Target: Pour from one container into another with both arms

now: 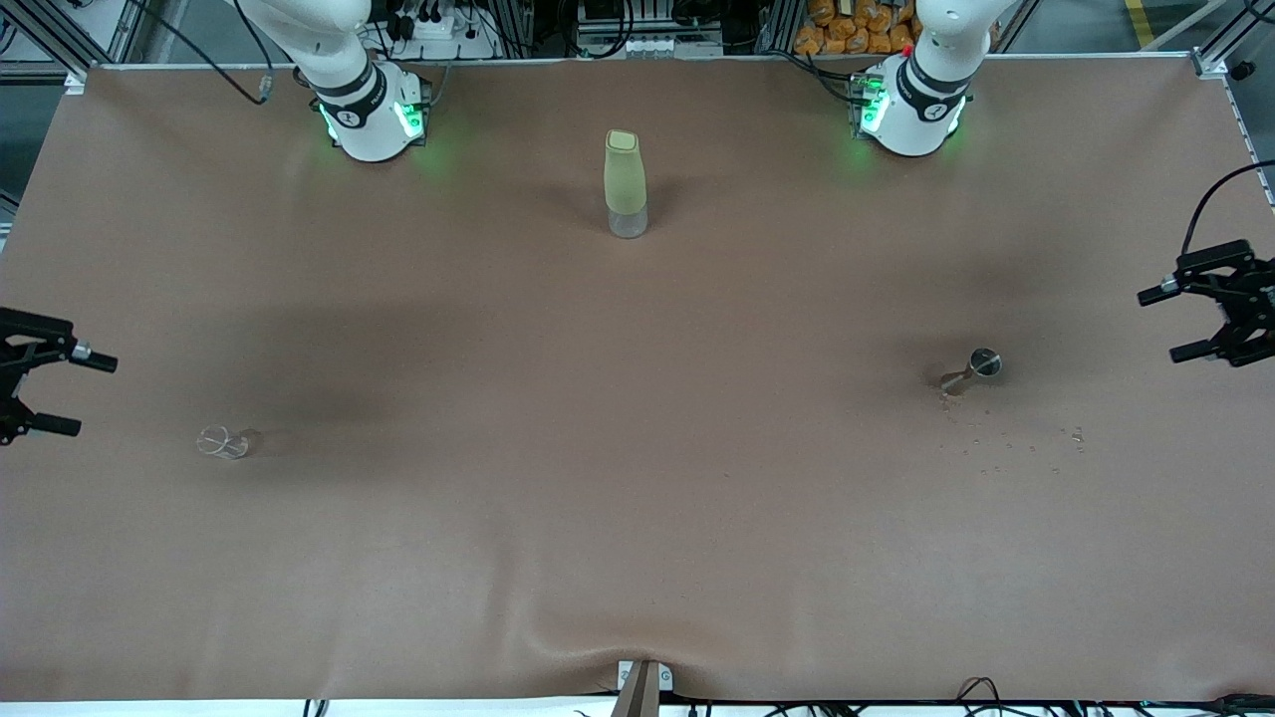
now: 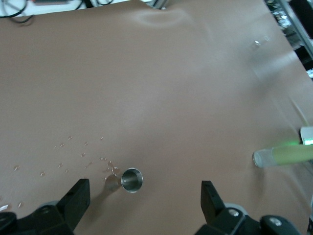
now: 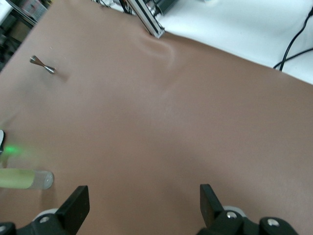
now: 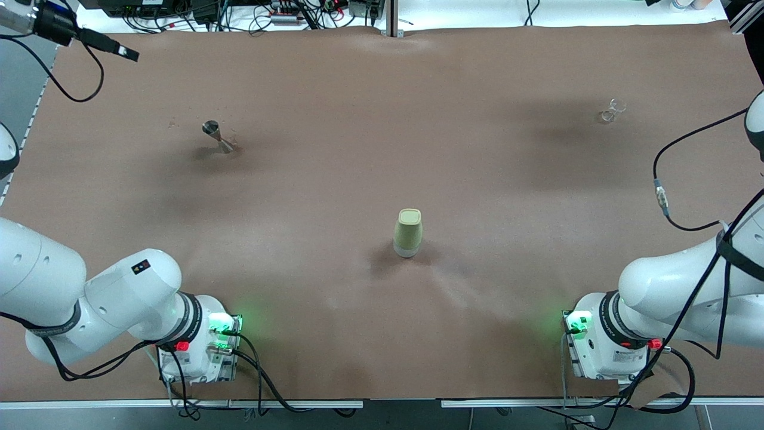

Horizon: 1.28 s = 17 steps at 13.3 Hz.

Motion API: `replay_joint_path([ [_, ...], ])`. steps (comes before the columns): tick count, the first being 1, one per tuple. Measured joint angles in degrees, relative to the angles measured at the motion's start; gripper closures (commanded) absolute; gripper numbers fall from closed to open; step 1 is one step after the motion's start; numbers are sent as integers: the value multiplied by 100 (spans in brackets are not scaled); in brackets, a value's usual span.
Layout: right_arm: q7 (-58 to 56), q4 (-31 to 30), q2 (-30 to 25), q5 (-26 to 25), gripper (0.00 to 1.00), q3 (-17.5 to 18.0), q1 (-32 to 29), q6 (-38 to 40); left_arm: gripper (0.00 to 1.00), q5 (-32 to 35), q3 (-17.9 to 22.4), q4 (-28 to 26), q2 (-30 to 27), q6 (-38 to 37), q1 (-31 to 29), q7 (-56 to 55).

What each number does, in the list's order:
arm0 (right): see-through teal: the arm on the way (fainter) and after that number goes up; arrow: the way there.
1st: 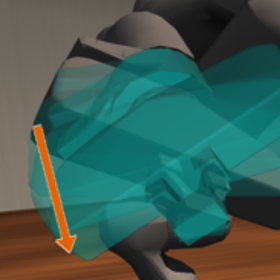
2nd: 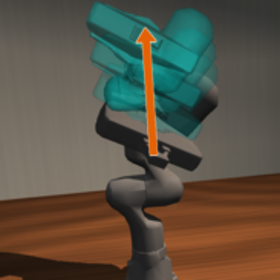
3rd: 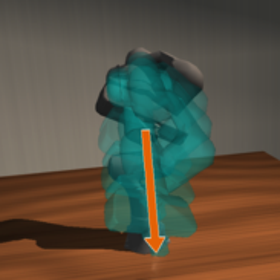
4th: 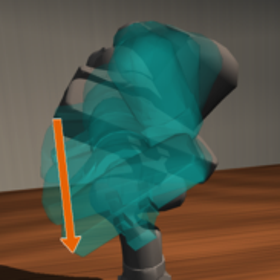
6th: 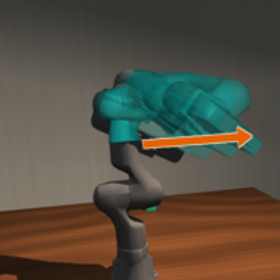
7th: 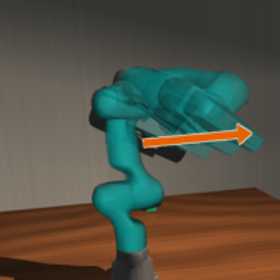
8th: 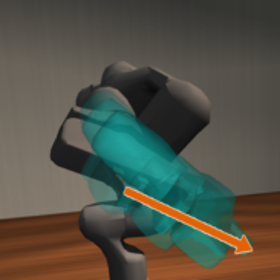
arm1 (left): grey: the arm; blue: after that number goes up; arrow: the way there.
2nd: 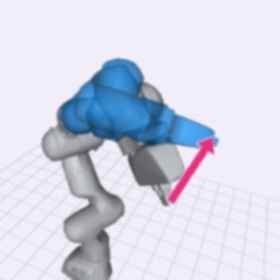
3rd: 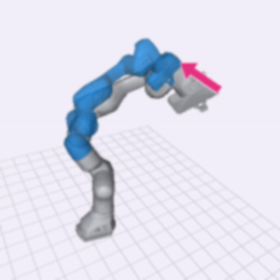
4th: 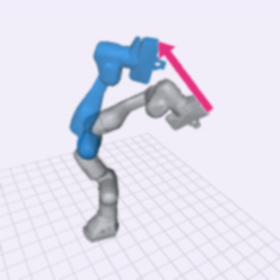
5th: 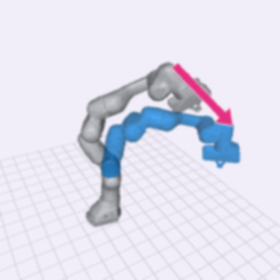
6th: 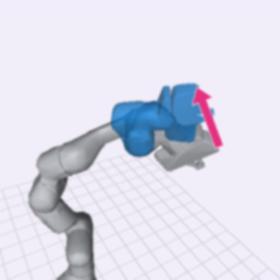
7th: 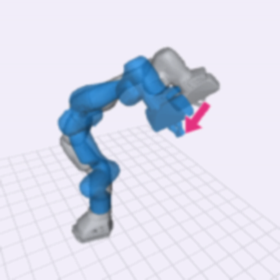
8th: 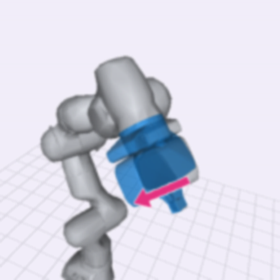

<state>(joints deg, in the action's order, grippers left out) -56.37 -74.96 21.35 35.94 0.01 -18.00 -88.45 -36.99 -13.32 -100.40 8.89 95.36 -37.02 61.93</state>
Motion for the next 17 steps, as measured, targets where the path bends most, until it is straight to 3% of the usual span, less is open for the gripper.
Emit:
replay_joint_path([
  [6,1494,-258,-968,-1602,0,-34,755,164,0,454,-302,211,-620,2,2,-1631],
  [11,3503,-310,-1574,-2476,0,-44,1207,978,0,922,-620,394,-709,18,93,-2639],
  [13,4471,-433,-1797,-2582,0,-44,1345,1174,0,1203,-271,468,-739,48,791,-3061],
  [17,5570,-766,-2050,-3424,0,-49,1712,1232,0,1434,1328,502,-844,86,2661,-3607],
])
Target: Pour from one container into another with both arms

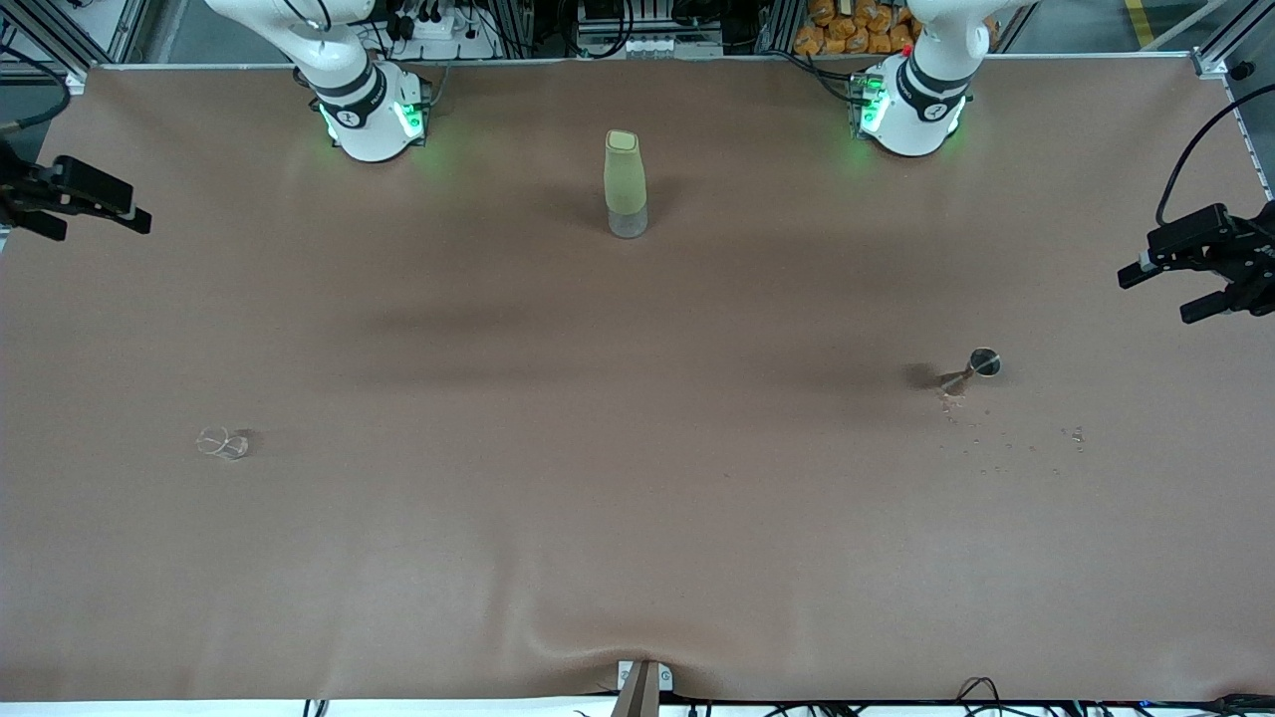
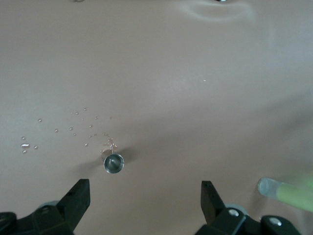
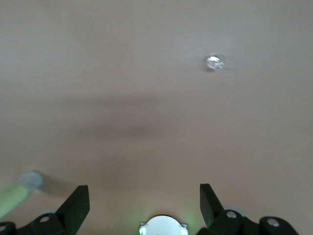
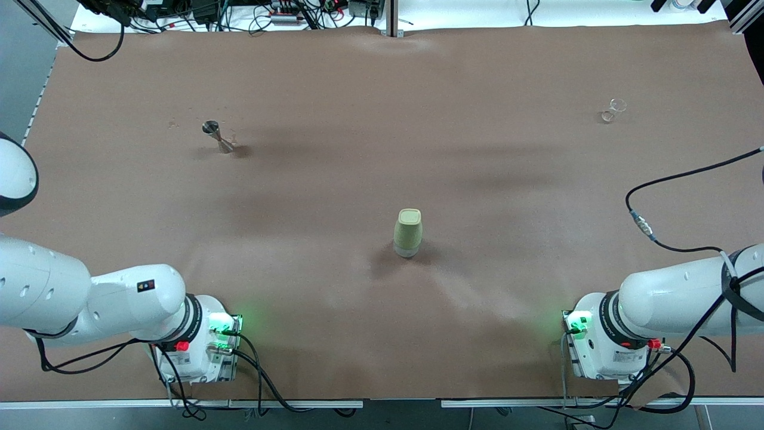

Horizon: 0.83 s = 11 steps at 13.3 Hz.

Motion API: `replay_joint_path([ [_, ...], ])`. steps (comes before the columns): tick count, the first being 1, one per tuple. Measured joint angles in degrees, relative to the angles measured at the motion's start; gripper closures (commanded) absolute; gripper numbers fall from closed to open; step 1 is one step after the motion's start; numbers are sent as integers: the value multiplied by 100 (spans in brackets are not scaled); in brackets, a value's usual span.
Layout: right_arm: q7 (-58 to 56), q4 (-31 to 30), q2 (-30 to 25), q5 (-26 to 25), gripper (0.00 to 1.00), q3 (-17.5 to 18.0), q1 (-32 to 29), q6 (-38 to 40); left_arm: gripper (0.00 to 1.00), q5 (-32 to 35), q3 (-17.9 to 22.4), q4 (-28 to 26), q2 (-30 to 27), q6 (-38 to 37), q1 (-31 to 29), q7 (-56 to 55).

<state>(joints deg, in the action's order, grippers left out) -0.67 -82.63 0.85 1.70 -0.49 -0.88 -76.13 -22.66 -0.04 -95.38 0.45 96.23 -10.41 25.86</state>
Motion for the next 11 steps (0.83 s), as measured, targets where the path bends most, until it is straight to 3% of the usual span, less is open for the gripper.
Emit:
replay_joint_path([
  [4,254,-263,-196,-346,0,-79,69,-126,0,755,420,9,-145,22,921,-1145],
  [11,-338,-407,-144,-346,0,-154,-546,-481,0,1334,281,101,-326,163,1088,-2121],
])
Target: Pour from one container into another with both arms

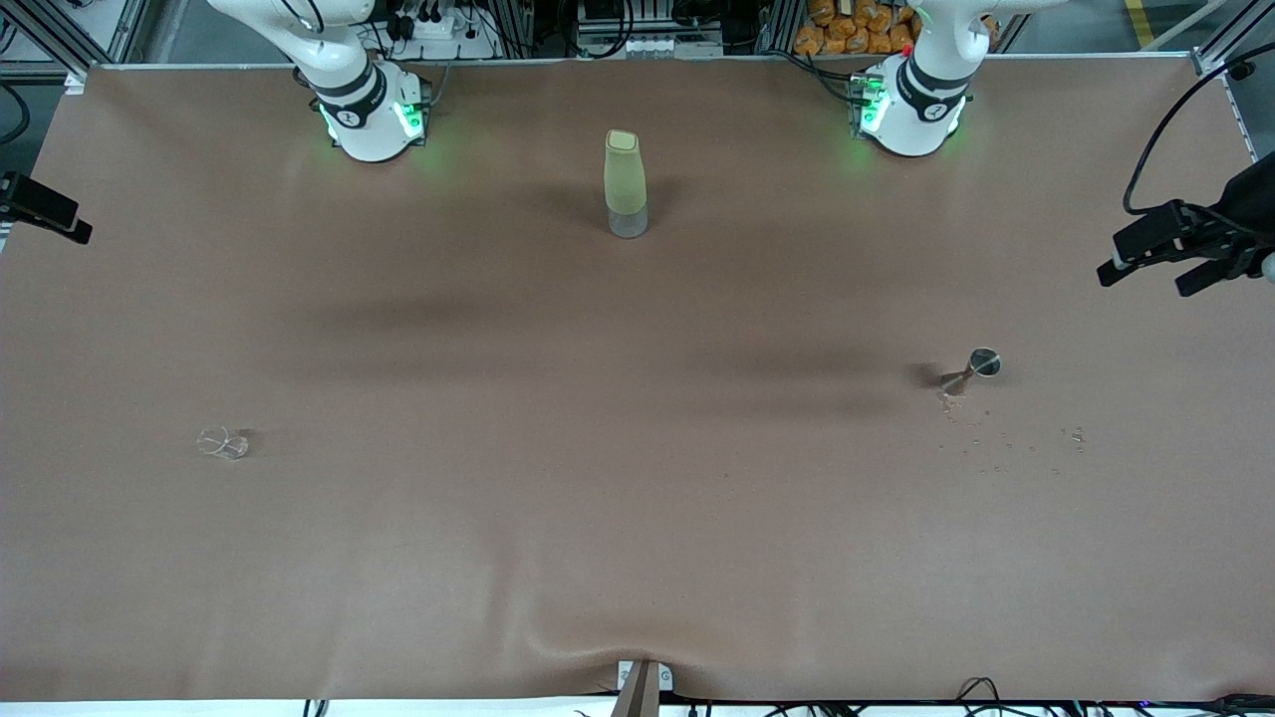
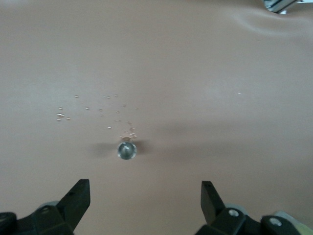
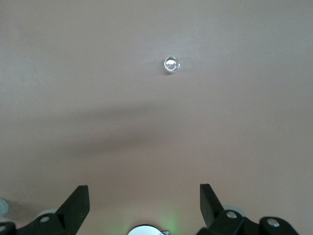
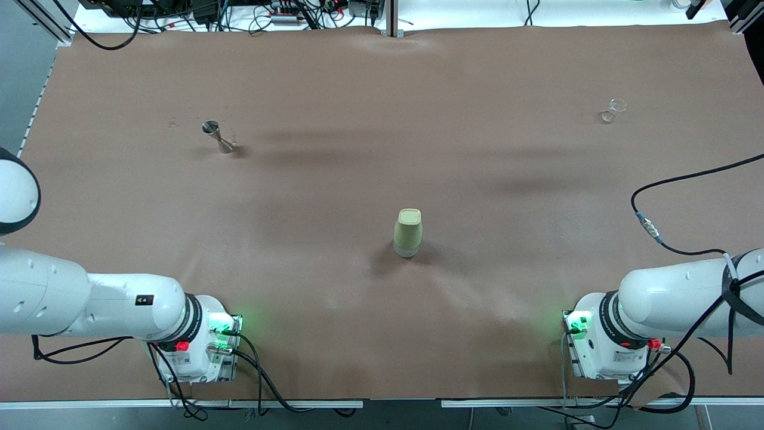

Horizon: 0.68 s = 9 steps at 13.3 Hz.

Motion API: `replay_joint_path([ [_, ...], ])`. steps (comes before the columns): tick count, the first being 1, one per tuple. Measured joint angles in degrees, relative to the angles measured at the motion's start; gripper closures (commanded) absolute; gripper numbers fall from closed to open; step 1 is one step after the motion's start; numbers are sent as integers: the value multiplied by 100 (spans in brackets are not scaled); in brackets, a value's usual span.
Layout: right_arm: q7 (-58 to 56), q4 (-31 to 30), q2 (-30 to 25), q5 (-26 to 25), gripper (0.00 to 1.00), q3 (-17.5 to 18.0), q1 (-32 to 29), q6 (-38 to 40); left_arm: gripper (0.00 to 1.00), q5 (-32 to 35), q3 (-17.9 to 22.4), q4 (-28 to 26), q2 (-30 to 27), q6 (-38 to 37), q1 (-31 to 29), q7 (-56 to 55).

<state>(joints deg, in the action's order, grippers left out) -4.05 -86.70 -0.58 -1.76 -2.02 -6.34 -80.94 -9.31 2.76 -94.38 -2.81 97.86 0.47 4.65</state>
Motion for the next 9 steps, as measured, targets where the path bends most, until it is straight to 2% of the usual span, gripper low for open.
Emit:
replay_joint_path([
  [4,-214,3,70,2,0,10,-108,-183,0,687,-20,-2,-109,2,297,-376],
  [9,188,27,70,320,0,46,-107,-293,0,772,-235,-22,-139,3,344,-497],
])
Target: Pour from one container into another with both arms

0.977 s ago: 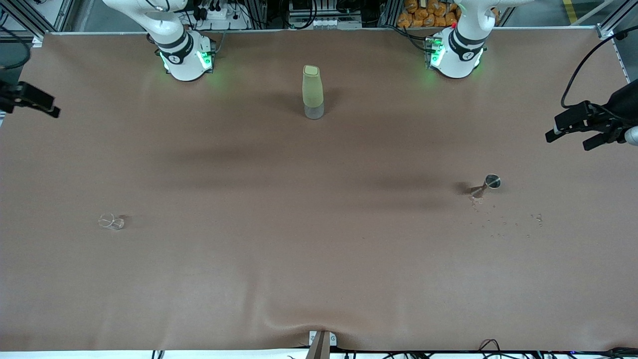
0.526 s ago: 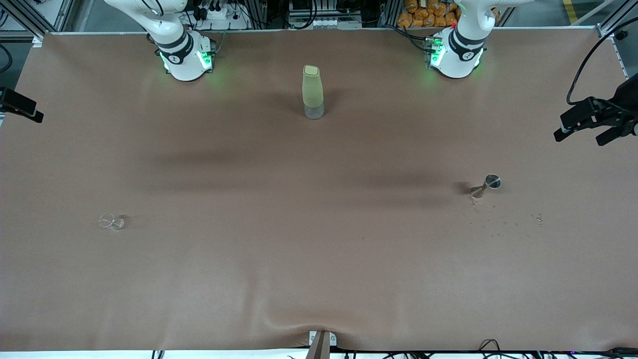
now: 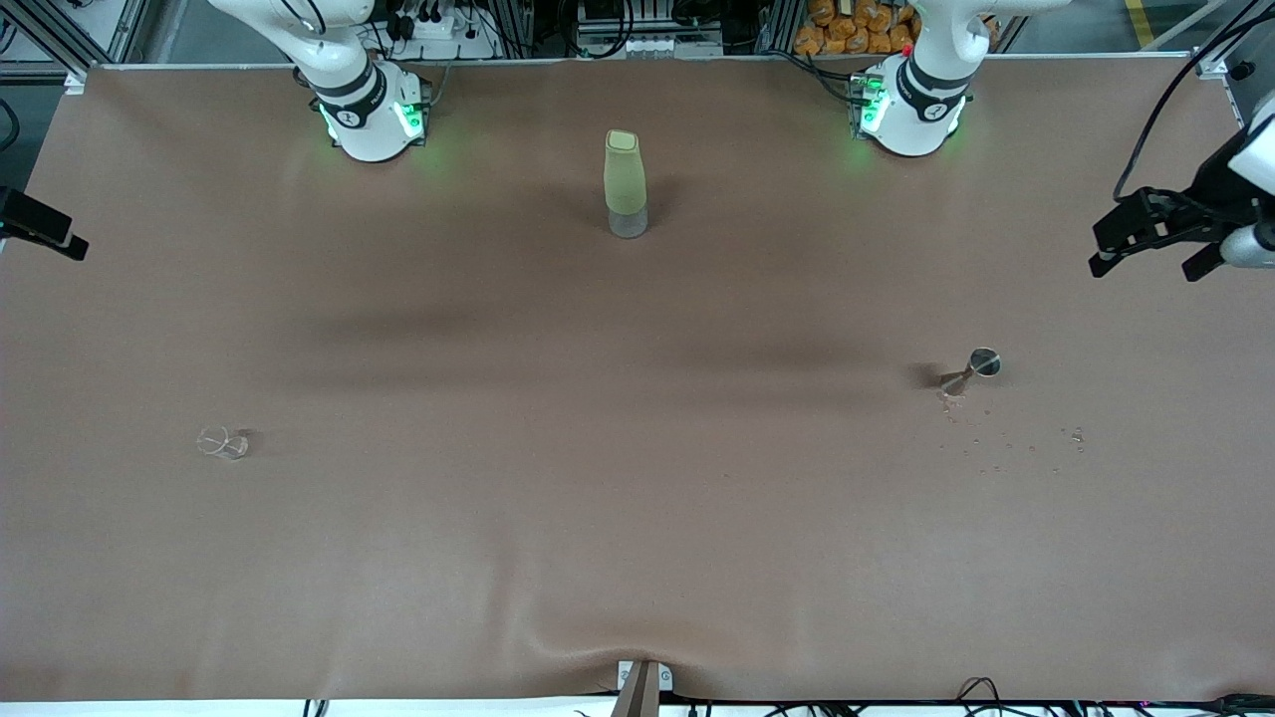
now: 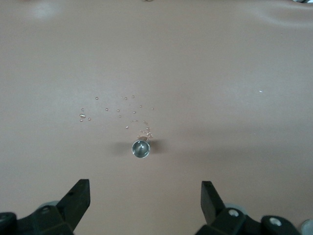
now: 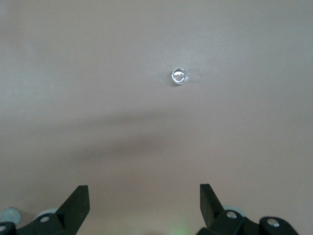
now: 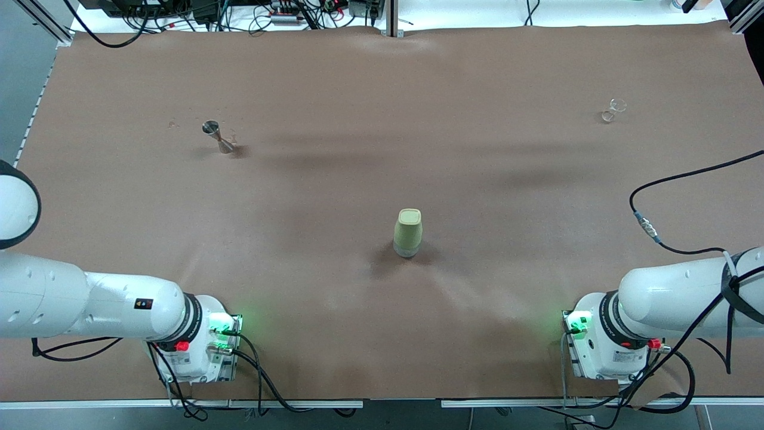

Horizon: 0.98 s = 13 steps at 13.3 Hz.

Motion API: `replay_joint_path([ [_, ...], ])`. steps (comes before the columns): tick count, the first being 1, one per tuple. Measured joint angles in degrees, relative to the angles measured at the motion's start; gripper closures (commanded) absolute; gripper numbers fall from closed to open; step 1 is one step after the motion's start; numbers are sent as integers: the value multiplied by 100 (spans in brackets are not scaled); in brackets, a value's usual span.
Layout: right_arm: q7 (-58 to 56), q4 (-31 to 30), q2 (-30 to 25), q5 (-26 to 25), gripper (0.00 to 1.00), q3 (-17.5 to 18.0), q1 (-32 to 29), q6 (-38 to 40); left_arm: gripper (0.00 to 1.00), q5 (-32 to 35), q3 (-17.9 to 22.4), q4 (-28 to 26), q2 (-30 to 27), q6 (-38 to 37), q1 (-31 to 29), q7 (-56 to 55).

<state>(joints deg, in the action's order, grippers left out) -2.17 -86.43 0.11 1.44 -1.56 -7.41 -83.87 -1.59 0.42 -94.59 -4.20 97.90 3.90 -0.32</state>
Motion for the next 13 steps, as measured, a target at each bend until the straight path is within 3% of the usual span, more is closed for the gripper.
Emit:
replay_joint_path([
  [13,40,36,-4,47,0,39,21,-31,0,0,-47,266,155,-108,-150,38],
])
